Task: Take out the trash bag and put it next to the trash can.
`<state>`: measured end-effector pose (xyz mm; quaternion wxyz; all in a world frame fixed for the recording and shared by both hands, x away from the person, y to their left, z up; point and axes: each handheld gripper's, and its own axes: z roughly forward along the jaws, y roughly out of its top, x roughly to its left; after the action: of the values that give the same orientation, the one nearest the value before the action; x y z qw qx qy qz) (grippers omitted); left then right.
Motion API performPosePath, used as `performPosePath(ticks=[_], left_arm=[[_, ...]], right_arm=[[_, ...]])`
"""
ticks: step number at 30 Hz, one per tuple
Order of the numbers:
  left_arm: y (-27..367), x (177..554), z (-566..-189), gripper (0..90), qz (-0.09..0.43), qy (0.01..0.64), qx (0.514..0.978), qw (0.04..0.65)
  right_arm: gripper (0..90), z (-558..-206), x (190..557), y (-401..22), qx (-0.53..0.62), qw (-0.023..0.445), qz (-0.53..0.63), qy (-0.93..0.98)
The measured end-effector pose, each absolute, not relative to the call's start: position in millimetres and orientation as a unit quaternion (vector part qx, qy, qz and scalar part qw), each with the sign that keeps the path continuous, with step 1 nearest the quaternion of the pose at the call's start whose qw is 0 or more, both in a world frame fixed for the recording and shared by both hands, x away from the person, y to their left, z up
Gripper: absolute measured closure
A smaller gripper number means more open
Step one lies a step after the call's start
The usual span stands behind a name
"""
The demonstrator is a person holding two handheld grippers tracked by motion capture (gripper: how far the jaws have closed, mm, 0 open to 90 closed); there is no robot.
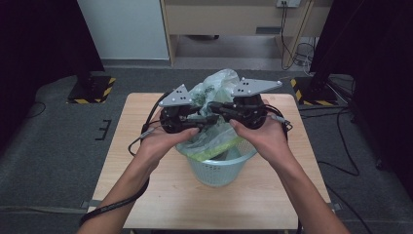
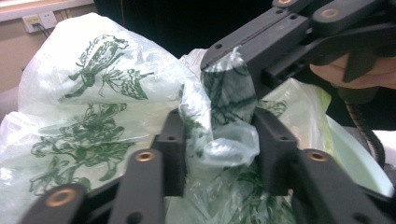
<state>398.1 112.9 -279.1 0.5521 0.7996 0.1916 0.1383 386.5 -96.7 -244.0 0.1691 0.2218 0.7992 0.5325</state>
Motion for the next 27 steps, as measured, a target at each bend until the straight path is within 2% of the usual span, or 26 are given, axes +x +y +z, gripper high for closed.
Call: performPosePath(ticks=[5,6,7,11,16,19,23,27], left_arm=[[115,397,-282,82.4,0.149,0.188,0.799,0.551],[117,397,-282,85.3,0.153,0.193,0.798,0.55],[118,397,-282,86.7,0.157,0.195,0.797,0.55],[124,398,-281,88.0,0.17,0.208,0.789,0.552],[129,397,-277,88.2,0.181,0.209,0.785,0.554],[131,397,-273,88.3,0.188,0.206,0.781,0.559],[134,395,-265,88.4,0.196,0.199,0.773,0.57],[133,394,-260,88.4,0.2,0.192,0.77,0.575]], right_arm=[[90.0,-245,384,-92,0.215,0.17,0.532,0.801],[88.9,-245,384,-92,0.215,0.173,0.531,0.801],[83.9,-245,384,-92,0.215,0.177,0.53,0.801],[59.1,-246,383,-100,0.222,0.195,0.532,0.794],[39.2,-246,388,-115,0.24,0.212,0.538,0.78],[31.1,-249,392,-121,0.249,0.214,0.537,0.777],[27.3,-256,397,-124,0.262,0.208,0.525,0.782],[24.1,-265,400,-116,0.257,0.183,0.52,0.794]])
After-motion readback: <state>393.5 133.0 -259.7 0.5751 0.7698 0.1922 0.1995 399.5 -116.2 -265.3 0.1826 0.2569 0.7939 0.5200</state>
